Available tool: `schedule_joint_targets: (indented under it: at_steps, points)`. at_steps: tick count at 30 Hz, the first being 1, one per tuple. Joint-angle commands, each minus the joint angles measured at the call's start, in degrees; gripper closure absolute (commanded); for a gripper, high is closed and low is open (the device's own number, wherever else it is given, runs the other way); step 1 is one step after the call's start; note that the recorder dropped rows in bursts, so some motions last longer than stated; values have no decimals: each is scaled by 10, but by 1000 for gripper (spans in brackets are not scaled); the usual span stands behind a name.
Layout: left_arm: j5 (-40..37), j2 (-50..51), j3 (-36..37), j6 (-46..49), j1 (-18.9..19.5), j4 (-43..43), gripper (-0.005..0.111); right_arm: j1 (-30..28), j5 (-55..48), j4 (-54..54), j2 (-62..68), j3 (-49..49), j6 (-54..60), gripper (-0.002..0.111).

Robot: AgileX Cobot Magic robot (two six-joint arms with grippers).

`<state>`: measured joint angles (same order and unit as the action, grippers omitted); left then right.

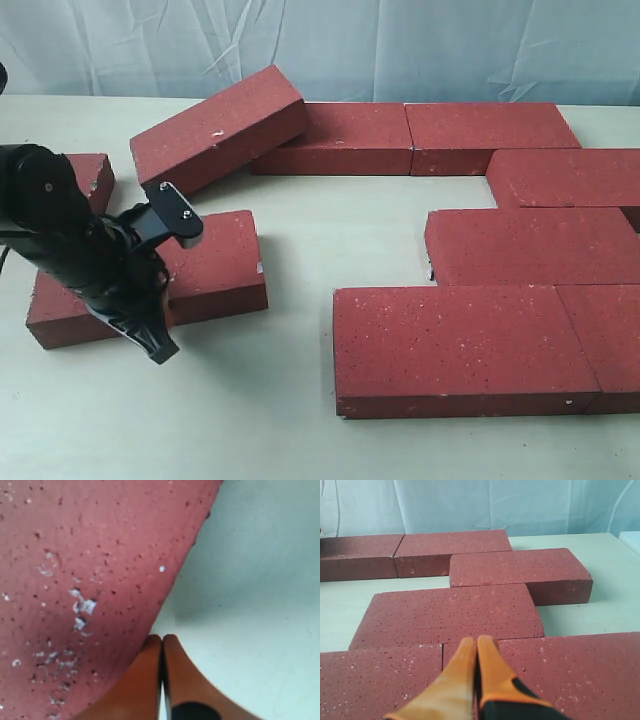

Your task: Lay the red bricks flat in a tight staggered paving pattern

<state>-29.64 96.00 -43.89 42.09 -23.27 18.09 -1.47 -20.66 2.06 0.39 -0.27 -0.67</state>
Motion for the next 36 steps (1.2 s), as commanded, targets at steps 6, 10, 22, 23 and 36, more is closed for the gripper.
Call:
schedule_joint_targets:
  at_steps: [6,10,22,23,36]
  points:
    - [44,2,-2,0,-3,8,107,3,5,-2,-4,3,2,109]
    - [35,-21,-2,-2,-3,24,107,3,5,-2,-4,3,2,109]
    - [68,-150,-7,-172,23,-7,107,3,5,-2,-4,3,2,109]
    - [62,-156,-9,-192,33,-19,107,3,5,-2,-4,3,2,109]
    - [-39,-164,-15,-321,266,-62,107,3,5,-1,-4,3,2,109]
